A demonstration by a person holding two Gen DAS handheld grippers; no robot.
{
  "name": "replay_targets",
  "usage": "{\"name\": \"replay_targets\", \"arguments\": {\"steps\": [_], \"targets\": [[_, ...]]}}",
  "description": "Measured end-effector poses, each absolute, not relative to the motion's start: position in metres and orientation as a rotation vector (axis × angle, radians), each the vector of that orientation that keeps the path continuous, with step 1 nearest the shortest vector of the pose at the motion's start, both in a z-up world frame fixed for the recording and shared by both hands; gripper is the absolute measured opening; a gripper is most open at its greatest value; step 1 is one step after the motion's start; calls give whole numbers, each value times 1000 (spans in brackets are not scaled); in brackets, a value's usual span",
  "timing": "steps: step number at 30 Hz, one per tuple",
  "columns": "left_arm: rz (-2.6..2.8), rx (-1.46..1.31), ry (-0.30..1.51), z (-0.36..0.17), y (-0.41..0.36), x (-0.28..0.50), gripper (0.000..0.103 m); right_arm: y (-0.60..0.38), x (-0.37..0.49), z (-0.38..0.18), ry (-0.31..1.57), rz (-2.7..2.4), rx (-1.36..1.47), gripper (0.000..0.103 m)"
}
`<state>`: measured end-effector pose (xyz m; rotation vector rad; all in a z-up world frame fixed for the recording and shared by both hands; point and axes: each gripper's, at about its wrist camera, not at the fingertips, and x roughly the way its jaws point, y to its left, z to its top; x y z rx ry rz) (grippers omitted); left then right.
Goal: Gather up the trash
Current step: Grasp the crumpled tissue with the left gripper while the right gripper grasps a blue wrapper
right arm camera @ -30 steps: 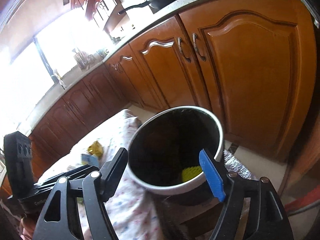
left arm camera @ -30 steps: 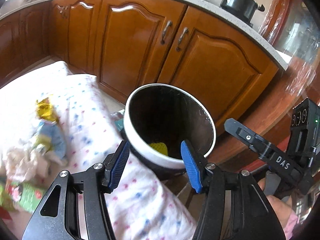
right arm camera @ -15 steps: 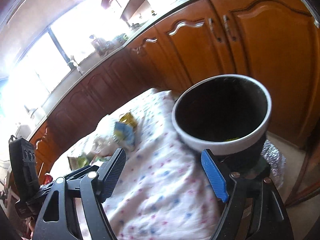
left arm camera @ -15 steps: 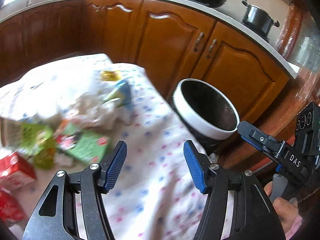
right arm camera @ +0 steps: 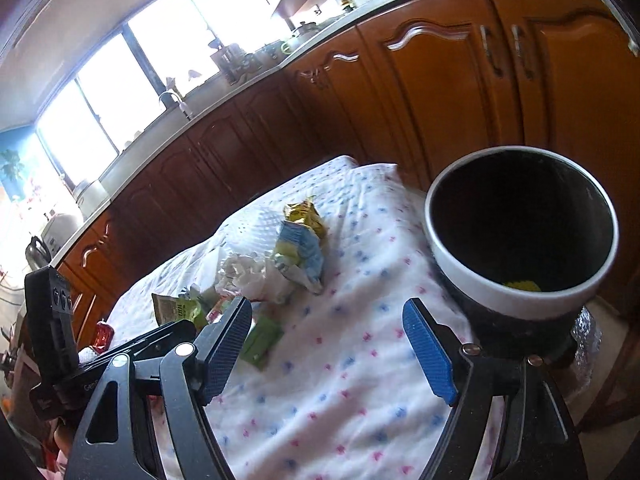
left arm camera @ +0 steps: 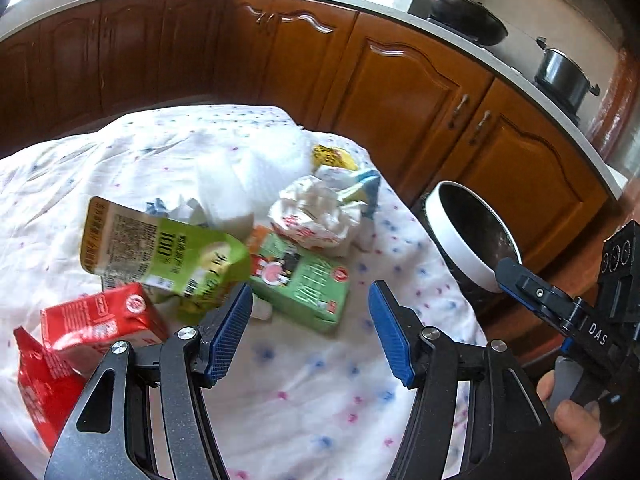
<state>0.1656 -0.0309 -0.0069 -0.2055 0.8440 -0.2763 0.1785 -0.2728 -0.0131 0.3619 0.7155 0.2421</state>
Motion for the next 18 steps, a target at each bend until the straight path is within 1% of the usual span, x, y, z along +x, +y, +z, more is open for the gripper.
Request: {"name": "replay_targets", "arguments": {"steps": [9, 12, 14, 16, 18], "targets": [[-267, -200, 859, -2, -30, 191, 61, -253, 217, -3, 700, 299, 322, 80], [-258, -190, 866, -1, -33, 204, 61, -247, 240, -7, 719, 323, 317, 78], [-245, -181, 876, -2, -36, 216, 61, -243, 256, -13, 747, 336, 323, 71], [-250, -172, 888, -4, -40, 225, 61, -237, 273, -22, 782, 356, 325, 61], [-245, -149, 901, -8, -45, 233, 61, -230, 287, -29, 805, 372, 325, 58]]}}
